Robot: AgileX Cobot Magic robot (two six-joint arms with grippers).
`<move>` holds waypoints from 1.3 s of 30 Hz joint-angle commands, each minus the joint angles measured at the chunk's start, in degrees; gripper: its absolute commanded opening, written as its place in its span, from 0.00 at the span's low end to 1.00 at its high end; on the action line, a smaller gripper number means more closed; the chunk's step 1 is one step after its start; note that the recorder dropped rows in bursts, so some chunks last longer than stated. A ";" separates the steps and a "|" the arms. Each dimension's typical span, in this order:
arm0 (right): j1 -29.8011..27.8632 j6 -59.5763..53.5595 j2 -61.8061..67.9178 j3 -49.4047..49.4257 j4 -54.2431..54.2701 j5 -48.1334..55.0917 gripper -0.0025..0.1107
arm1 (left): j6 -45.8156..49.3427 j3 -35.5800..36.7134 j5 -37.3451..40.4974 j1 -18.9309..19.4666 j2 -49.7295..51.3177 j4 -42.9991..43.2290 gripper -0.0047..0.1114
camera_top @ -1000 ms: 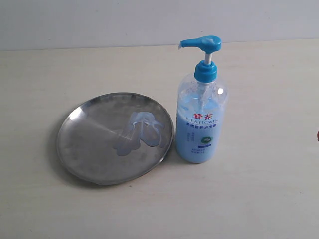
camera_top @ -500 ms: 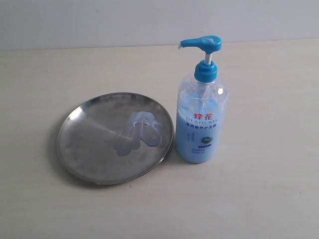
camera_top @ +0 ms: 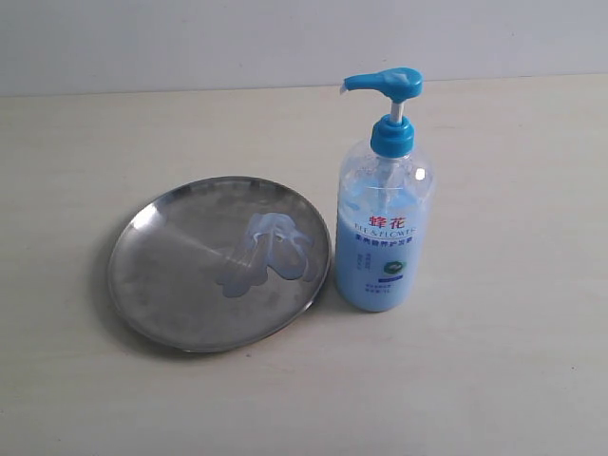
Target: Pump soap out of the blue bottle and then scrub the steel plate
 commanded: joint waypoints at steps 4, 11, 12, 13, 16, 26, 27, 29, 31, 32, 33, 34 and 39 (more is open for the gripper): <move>-2.23 -0.54 -0.37 0.28 -0.32 0.08 0.02 | 0.28 0.21 -0.37 0.06 -0.25 -0.46 0.04; -2.10 -0.27 -0.37 0.28 1.96 -0.58 0.02 | 0.28 0.21 -0.37 0.06 -0.25 -0.46 0.04; -2.10 -1.89 -0.37 0.28 3.62 -0.47 0.02 | 0.28 0.21 -0.37 0.06 -0.25 -0.46 0.04; -2.10 -4.40 -0.37 0.28 5.63 -0.35 0.02 | 0.28 0.21 -0.37 0.06 -0.25 -0.46 0.04; -2.10 -14.62 -0.37 0.28 14.20 -0.21 0.02 | 0.28 0.21 -0.37 0.06 -0.25 -0.46 0.04; -3.78 -14.52 -0.37 0.28 14.99 0.39 0.02 | 0.28 0.21 -0.37 0.06 -0.25 -0.46 0.04; -3.78 -14.52 -0.37 0.28 14.99 0.39 0.02 | 0.28 0.21 -0.37 0.06 -0.25 -0.46 0.04; -3.78 -14.40 -0.37 0.28 14.99 0.39 0.02 | 0.28 0.21 -0.37 0.06 -0.25 -0.46 0.04; -3.78 -14.40 -0.37 0.28 14.99 0.39 0.02 | 0.28 0.21 -0.37 0.06 -0.25 -0.46 0.04; -3.78 -14.40 -0.37 0.28 14.99 0.39 0.02 | 0.28 0.21 -0.37 0.06 -0.25 -0.46 0.04; -3.78 -14.40 -0.37 0.28 14.99 0.39 0.02 | 0.28 0.21 -0.37 0.06 -0.25 -0.46 0.04; -3.78 -14.40 -0.37 0.28 14.99 0.39 0.02 | 0.28 0.21 -0.37 0.06 -0.25 -0.46 0.04; -3.78 -14.51 -0.37 0.28 14.99 0.39 0.02 | 0.28 0.21 -0.37 0.06 -0.25 -0.46 0.04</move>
